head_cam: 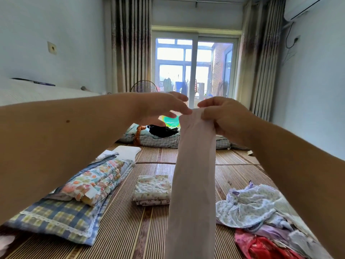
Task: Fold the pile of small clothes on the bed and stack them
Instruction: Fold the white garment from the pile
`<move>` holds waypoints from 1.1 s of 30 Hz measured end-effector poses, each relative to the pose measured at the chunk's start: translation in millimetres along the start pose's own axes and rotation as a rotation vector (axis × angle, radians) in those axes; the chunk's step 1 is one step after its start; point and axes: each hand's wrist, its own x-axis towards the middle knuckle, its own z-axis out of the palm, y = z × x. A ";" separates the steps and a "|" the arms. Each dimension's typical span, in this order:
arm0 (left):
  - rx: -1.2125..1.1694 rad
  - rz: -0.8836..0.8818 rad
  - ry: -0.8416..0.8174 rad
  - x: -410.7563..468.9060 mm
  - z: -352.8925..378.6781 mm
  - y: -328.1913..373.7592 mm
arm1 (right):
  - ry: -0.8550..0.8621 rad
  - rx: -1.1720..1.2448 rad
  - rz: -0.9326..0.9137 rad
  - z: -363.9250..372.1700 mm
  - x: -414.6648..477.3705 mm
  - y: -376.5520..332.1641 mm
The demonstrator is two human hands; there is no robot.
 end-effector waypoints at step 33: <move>0.112 0.351 0.608 171.3 31.0 -62.6 | 0.292 -0.186 -0.215 -42.0 147.1 95.7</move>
